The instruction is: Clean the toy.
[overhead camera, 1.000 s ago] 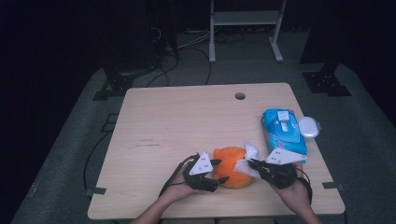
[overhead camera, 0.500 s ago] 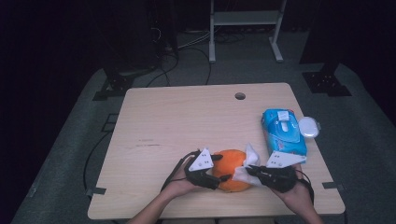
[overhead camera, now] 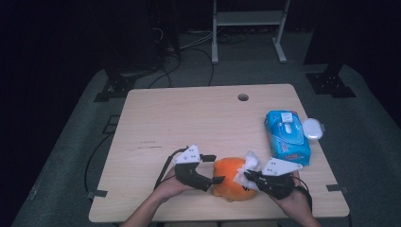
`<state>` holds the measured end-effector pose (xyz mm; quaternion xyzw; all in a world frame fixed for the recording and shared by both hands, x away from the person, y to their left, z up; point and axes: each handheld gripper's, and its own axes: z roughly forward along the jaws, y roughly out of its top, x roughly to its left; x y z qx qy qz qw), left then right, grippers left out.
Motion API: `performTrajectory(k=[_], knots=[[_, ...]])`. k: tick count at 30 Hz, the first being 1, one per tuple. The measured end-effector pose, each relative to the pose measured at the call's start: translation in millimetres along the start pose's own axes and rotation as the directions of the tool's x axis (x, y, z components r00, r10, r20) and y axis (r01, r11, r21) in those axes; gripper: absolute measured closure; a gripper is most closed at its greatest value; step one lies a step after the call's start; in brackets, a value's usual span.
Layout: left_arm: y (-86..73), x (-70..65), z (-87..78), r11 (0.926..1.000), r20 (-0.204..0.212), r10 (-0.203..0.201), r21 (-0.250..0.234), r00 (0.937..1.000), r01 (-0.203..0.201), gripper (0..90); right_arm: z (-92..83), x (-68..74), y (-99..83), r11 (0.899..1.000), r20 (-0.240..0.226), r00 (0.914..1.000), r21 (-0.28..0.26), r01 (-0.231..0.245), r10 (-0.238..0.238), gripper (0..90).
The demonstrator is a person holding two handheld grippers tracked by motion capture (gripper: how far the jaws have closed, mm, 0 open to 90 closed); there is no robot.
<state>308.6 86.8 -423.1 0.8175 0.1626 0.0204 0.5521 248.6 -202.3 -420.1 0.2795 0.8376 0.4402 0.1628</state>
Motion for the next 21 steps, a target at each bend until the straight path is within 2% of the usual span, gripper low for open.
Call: performTrajectory(k=[2, 3, 5, 7, 8, 9, 12, 14, 16, 18, 20, 21], knots=[[1.2, 3.6, 5.4, 0.9996, 0.035, -0.026, 0.014, 0.9990, 0.026, 17.4, -5.2, 3.0, -6.9, 1.000, -0.029, 0.9996, 0.002, -0.002, 0.002, 86.4], [1.3, 5.0, 11.2, 0.9986, 0.074, -0.043, 0.033, 0.9964, 0.041, 17.4, -6.7, 3.8, -8.7, 1.000, -0.037, 0.9993, 0.002, -0.001, 0.001, 86.5], [0.1, 4.0, 22.2, 0.9966, 0.107, -0.040, 0.077, 0.9935, 0.032, 17.3, -10.3, 4.9, -12.7, 1.000, -0.052, 0.9986, 0.002, -0.005, 0.005, 86.4], [-2.8, -0.4, 35.1, 0.9933, 0.129, -0.012, 0.116, 0.9915, -0.003, 13.2, -11.2, 3.0, -14.3, 1.000, -0.062, 0.9979, 0.000, -0.018, 0.018, 86.3], [-3.4, -2.3, 39.1, 0.9931, 0.115, -0.004, 0.117, 0.9933, -0.010, 12.4, -11.0, 1.3, -14.9, 1.000, -0.063, 0.9976, 0.003, -0.027, 0.028, 86.2], [-3.7, -2.1, 41.2, 0.9937, 0.110, -0.022, 0.112, 0.9937, 0.009, 13.6, -10.7, -0.9, -15.1, 0.999, -0.058, 0.9977, 0.005, -0.036, 0.037, 86.2], [-1.4, 2.3, 38.8, 0.9940, 0.082, -0.011, 0.110, 0.9966, 0.002, 29.8, -12.1, -6.4, -15.0, 0.998, -0.040, 0.9969, -0.011, -0.068, 0.068, 86.3], [2.2, 2.7, 35.9, 0.9957, 0.066, 0.022, 0.088, 0.9976, -0.028, 38.1, -14.1, -7.7, -11.5, 0.997, -0.020, 0.9969, -0.029, -0.076, 0.075, 86.5], [7.0, 2.5, 32.4, 0.9946, 0.035, 0.083, 0.059, 0.9960, -0.085, 40.3, -15.3, -10.6, -5.2, 0.996, -0.014, 0.9969, -0.045, -0.078, 0.077, 86.6], [14.3, 4.2, 27.6, 0.9880, -0.030, 0.152, 0.034, 0.9880, -0.151, 41.8, -14.6, -15.2, 2.9, 0.996, 0.011, 0.9974, -0.059, -0.070, 0.071, 86.6], [20.5, 7.7, 23.5, 0.9780, -0.099, 0.209, 0.012, 0.9730, -0.208, 42.0, -12.2, -25.1, 12.1, 0.991, 0.018, 0.9952, -0.091, -0.094, 0.096, 86.6], [21.2, 10.4, 21.9, 0.9750, -0.124, 0.221, 0.002, 0.9674, -0.222, 41.8, -10.1, -31.1, 16.9, 0.988, 0.018, 0.9930, -0.108, -0.114, 0.117, 86.6]])
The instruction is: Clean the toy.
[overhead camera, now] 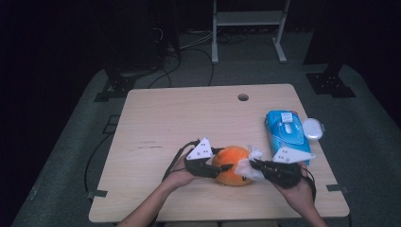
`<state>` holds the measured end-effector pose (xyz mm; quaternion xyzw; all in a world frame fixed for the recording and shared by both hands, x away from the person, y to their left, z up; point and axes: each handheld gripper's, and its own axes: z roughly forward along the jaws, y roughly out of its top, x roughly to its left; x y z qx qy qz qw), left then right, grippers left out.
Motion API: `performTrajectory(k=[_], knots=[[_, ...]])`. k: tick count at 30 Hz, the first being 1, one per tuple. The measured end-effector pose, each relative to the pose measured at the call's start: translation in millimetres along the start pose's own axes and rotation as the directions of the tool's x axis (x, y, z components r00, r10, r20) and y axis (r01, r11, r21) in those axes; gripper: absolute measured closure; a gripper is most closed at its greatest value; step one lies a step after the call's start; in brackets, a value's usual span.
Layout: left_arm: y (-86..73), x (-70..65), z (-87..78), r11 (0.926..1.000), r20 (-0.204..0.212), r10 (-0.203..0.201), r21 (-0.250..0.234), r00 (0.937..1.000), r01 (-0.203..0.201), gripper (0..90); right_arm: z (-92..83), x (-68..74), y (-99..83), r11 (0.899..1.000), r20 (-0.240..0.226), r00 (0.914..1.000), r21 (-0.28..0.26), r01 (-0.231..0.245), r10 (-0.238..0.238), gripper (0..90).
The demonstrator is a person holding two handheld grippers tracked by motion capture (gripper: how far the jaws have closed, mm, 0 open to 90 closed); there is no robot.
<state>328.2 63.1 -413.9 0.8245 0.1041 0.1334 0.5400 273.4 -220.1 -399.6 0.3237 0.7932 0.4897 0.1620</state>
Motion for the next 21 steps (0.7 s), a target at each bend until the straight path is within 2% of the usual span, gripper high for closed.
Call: performTrajectory(k=[2, 4, 5, 6, 8, 9, 12, 14, 16, 17, 18, 19, 21], knots=[[-5.7, 4.0, 0.3, 0.9996, 0.005, -0.025, 0.011, 0.9997, 0.025, 40.2, 9.6, -12.2, 8.9, 0.998, -0.005, 0.9986, -0.028, -0.053, 0.053, 86.6], [-17.1, 3.8, 0.7, 0.9978, 0.026, -0.060, 0.028, 0.9979, 0.059, 38.0, 20.8, -17.9, 11.1, 0.997, -0.022, 0.9967, -0.014, -0.079, 0.078, 86.5], [-21.0, 4.0, -1.0, 0.9970, 0.027, -0.077, 0.016, 0.9967, 0.076, 35.5, 30.0, -18.6, 10.0, 0.997, -0.028, 0.9964, 0.008, -0.079, 0.080, 86.5], [-24.7, 5.8, -4.1, 0.9928, 0.030, -0.119, 0.019, 0.9925, 0.118, 32.4, 35.2, -17.9, 8.3, 0.997, -0.038, 0.9960, 0.019, -0.080, 0.081, 86.5], [-28.6, 8.1, -9.6, 0.9869, 0.049, -0.161, 0.019, 0.9857, 0.160, 23.1, 45.1, -13.1, 3.9, 0.996, -0.075, 0.9941, 0.041, -0.075, 0.078, 86.6], [-30.4, 9.4, -12.4, 0.9831, 0.070, -0.183, 0.025, 0.9806, 0.182, 19.2, 47.5, -9.0, 3.1, 0.997, -0.088, 0.9943, 0.050, -0.056, 0.060, 86.6], [-29.6, 10.1, -19.1, 0.9844, 0.060, -0.175, 0.026, 0.9826, 0.174, 10.9, 46.5, 6.7, 6.6, 0.998, -0.123, 0.9923, 0.059, 0.025, -0.018, 86.5], [-25.9, 8.7, -20.1, 0.9873, 0.077, -0.159, 0.005, 0.9843, 0.159, 10.4, 44.9, 18.9, 9.4, 0.995, -0.146, 0.9868, 0.062, 0.079, -0.069, 86.3], [-23.3, 3.1, -17.2, 0.9946, 0.093, -0.103, 0.019, 0.9903, 0.102, 13.5, 44.9, 28.8, 10.3, 0.991, -0.154, 0.9817, 0.058, 0.122, -0.111, 86.0], [-24.0, -0.7, -15.9, 0.9980, 0.082, -0.059, 0.029, 0.9949, 0.057, 17.7, 44.4, 31.9, 10.5, 0.989, -0.147, 0.9810, 0.060, 0.137, -0.127, 85.9], [-25.9, -3.2, -15.2, 0.9992, 0.071, -0.033, 0.026, 0.9969, 0.031, 21.4, 43.2, 33.2, 10.3, 0.986, -0.135, 0.9801, 0.065, 0.156, -0.146, 85.9], [-28.1, -3.6, -15.3, 0.9990, 0.070, -0.043, 0.015, 0.9966, 0.042, 25.6, 40.9, 32.7, 9.3, 0.985, -0.122, 0.9812, 0.063, 0.158, -0.150, 86.0], [-32.5, -2.9, -16.3, 0.9972, 0.061, -0.074, -0.002, 0.9954, 0.074, 30.9, 35.4, 26.2, 5.3, 0.992, -0.121, 0.9862, 0.048, 0.119, -0.113, 86.3]])
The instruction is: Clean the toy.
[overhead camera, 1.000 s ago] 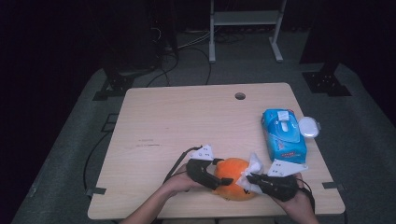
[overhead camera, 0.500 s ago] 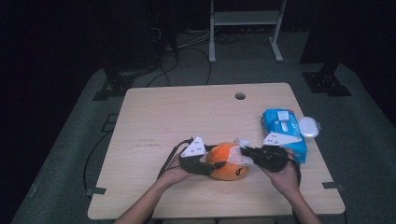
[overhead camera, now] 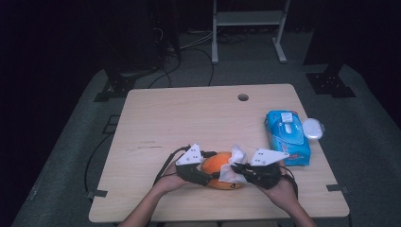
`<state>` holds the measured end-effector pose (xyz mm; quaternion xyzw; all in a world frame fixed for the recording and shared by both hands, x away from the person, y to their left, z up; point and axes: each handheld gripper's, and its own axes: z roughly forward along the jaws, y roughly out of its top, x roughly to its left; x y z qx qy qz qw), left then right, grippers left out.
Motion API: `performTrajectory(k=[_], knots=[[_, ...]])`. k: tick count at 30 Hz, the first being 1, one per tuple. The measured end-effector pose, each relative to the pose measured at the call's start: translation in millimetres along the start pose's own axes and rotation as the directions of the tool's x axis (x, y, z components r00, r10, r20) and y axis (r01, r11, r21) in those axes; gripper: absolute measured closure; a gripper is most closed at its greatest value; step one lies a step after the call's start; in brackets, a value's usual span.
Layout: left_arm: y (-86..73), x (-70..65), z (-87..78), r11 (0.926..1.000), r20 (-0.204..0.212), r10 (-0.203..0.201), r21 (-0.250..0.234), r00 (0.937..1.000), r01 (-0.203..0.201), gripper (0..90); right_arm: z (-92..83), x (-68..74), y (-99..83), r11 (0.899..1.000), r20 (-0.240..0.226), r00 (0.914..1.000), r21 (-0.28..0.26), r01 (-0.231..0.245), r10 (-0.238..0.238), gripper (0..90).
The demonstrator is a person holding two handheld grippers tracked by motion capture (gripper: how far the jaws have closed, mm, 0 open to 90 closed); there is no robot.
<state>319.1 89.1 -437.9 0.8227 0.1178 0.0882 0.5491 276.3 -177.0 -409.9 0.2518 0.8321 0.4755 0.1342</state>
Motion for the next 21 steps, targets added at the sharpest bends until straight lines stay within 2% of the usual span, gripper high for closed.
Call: performTrajectory(k=[4, 6, 8, 12, 14, 17, 21], knots=[[-4.6, 2.7, -4.0, 0.9984, -0.010, -0.056, -0.005, 0.9984, 0.056, 32.5, -8.3, -17.2, -15.2, 0.998, 0.068, 0.9959, 0.017, -0.061, 0.059, 86.4], [-7.5, 1.3, -5.7, 0.9975, -0.012, -0.069, -0.016, 0.9975, 0.069, 32.5, -8.3, -22.7, -21.8, 0.996, 0.090, 0.9926, 0.032, -0.085, 0.082, 86.4], [-8.5, 0.7, -7.9, 0.9976, -0.021, -0.068, -0.012, 0.9975, 0.068, 32.3, -6.6, -20.1, -22.6, 0.995, 0.086, 0.9911, 0.014, -0.103, 0.102, 86.4], [-12.0, 1.9, -10.4, 0.9964, -0.027, -0.083, -0.022, 0.9962, 0.082, 31.2, -7.1, -6.8, -11.5, 0.995, 0.061, 0.9943, -0.057, -0.083, 0.087, 86.4], [-12.5, 3.0, -10.5, 0.9967, -0.030, -0.080, -0.019, 0.9963, 0.079, 30.6, -4.5, -2.1, -10.1, 0.996, 0.064, 0.9953, -0.059, -0.068, 0.072, 86.1], [-13.4, 4.1, -9.0, 0.9954, -0.033, -0.093, -0.024, 0.9951, 0.093, 30.0, -2.5, -8.2, -13.6, 0.993, 0.052, 0.9928, -0.052, -0.105, 0.108, 85.9], [-13.0, 5.2, -6.2, 0.9943, -0.040, -0.105, -0.023, 0.9937, 0.104, 29.8, -0.7, -19.2, -20.6, 0.990, 0.075, 0.9876, -0.019, -0.137, 0.138, 85.7]])
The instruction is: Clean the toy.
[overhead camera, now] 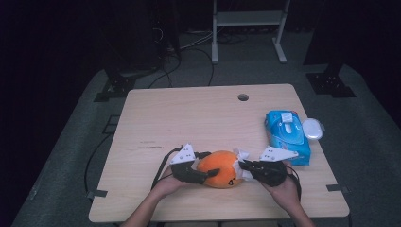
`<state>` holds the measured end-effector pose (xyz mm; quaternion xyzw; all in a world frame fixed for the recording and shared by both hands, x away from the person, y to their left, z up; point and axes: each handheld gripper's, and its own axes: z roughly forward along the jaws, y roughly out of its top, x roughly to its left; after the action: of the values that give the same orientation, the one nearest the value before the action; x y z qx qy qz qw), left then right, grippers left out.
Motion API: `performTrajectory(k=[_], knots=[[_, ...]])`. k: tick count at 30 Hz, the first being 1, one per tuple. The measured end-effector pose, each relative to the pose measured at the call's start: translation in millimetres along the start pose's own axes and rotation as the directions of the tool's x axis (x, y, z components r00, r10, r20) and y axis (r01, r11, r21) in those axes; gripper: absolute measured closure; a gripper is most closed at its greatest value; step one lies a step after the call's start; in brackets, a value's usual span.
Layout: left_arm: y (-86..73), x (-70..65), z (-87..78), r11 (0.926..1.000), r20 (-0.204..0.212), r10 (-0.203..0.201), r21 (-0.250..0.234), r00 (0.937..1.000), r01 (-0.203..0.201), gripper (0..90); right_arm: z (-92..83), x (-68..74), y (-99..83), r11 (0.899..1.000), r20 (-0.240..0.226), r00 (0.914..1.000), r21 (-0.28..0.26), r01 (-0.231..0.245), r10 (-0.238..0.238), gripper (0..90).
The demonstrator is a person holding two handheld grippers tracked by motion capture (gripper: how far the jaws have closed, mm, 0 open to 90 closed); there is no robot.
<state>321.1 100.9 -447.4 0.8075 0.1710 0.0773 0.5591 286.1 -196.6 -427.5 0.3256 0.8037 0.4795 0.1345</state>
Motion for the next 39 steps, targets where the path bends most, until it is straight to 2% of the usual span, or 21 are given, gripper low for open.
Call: performTrajectory(k=[3, 5, 8, 10, 11, 14, 16, 17, 19, 21, 22, 24, 26, 27, 29, 30, 32, 33, 35, 37, 39], knots=[[-0.9, 1.1, -0.6, 1.0000, -0.004, -0.003, 0.003, 1.0000, 0.003, 29.5, -1.4, -1.0, 0.2, 1.000, 0.016, 0.9998, 0.001, -0.012, 0.012, 85.7], [-1.0, 1.7, -1.3, 1.0000, -0.005, 0.005, 0.008, 1.0000, -0.005, 29.3, -6.0, 6.1, 4.9, 0.999, -0.016, 0.9997, -0.045, -0.021, 0.020, 85.8], [-1.2, 0.6, -0.3, 1.0000, -0.009, 0.005, 0.004, 0.9999, -0.005, 29.0, -8.8, 25.2, 13.9, 0.996, -0.064, 0.9973, -0.083, 0.032, -0.037, 84.7], [-0.5, -0.1, -0.1, 0.9999, -0.008, 0.011, 0.010, 0.9999, -0.011, 28.9, -2.9, 30.2, 12.2, 0.996, -0.035, 0.9959, -0.044, 0.082, -0.084, 84.5], [-0.4, -1.2, 0.5, 0.9999, -0.008, 0.010, 0.014, 0.9999, -0.009, 28.8, 0.2, 27.9, 9.3, 0.996, -0.025, 0.9955, -0.026, 0.091, -0.092, 84.8], [0.9, -4.7, 3.8, 0.9996, -0.013, 0.005, 0.028, 0.9999, -0.005, 28.7, 2.8, 13.2, 4.5, 0.999, -0.023, 0.9985, -0.002, 0.050, -0.050, 85.2], [1.8, -4.8, 3.9, 0.9993, -0.010, 0.014, 0.034, 0.9998, -0.014, 28.7, -0.1, 9.1, 4.1, 0.999, -0.001, 0.9993, 0.008, 0.037, -0.037, 85.1], [1.5, -5.1, 3.6, 0.9994, -0.010, 0.015, 0.032, 0.9998, -0.015, 28.7, -1.6, 8.7, 3.7, 0.999, 0.007, 0.9995, 0.003, 0.032, -0.032, 85.0], [0.9, -5.7, 2.8, 0.9992, -0.005, 0.023, 0.032, 0.9997, -0.022, 28.7, -6.0, 11.1, 6.2, 1.000, -0.019, 0.9998, -0.020, -0.001, 0.000, 85.0], [0.7, -8.1, 3.1, 0.9990, -0.007, 0.033, 0.030, 0.9994, -0.033, 28.7, -8.9, 17.8, 12.8, 0.999, -0.052, 0.9985, -0.051, 0.015, -0.017, 85.0], [0.9, -8.9, 3.6, 0.9988, -0.004, 0.037, 0.031, 0.9993, -0.037, 28.7, -9.4, 21.5, 15.9, 0.998, -0.053, 0.9980, -0.058, 0.033, -0.036, 85.0], [2.0, -10.8, 4.2, 0.9981, -0.007, 0.050, 0.035, 0.9987, -0.050, 28.6, -7.9, 25.4, 18.2, 0.997, -0.037, 0.9974, -0.049, 0.060, -0.062, 85.0], [2.8, -12.2, 4.1, 0.9974, -0.009, 0.059, 0.042, 0.9982, -0.058, 28.5, -3.4, 22.5, 14.6, 0.996, 0.000, 0.9962, -0.018, 0.087, -0.087, 85.2], [3.2, -13.4, 4.4, 0.9972, -0.012, 0.061, 0.045, 0.9981, -0.060, 28.2, -1.4, 18.2, 11.3, 0.997, 0.007, 0.9967, -0.004, 0.080, -0.080, 85.4], [3.8, -14.6, 4.4, 0.9964, -0.015, 0.068, 0.051, 0.9976, -0.067, 27.8, -2.2, 7.9, 9.0, 1.000, -0.005, 1.0000, -0.004, 0.005, -0.005, 85.5], [4.0, -15.2, 4.6, 0.9960, -0.011, 0.074, 0.051, 0.9972, -0.073, 27.8, -3.8, 6.1, 10.1, 1.000, 0.011, 0.9999, -0.013, -0.011, 0.011, 85.5], [4.7, -16.7, 6.2, 0.9958, -0.011, 0.077, 0.051, 0.9969, -0.077, 27.7, -5.9, 8.0, 14.7, 0.999, 0.000, 0.9997, -0.049, -0.024, 0.024, 85.4], [5.1, -17.3, 7.2, 0.9953, -0.009, 0.082, 0.053, 0.9966, -0.082, 27.6, -5.6, 12.7, 17.4, 0.998, -0.011, 0.9998, -0.059, -0.016, 0.016, 85.4], [5.5, -19.0, 9.0, 0.9932, -0.014, 0.099, 0.062, 0.9950, -0.098, 26.7, 0.1, 24.2, 20.9, 0.998, -0.023, 0.9989, -0.048, 0.038, -0.040, 82.5], [5.5, -19.0, 8.6, 0.9934, -0.013, 0.096, 0.064, 0.9953, -0.095, 26.4, 7.6, 29.6, 19.7, 0.996, 0.001, 0.9963, -0.030, 0.086, -0.086, 82.9], [5.4, -19.2, 9.0, 0.9943, -0.015, 0.089, 0.060, 0.9959, -0.088, 26.5, 7.2, 22.5, 18.8, 0.998, -0.008, 0.9980, -0.026, 0.063, -0.063, 86.4]])
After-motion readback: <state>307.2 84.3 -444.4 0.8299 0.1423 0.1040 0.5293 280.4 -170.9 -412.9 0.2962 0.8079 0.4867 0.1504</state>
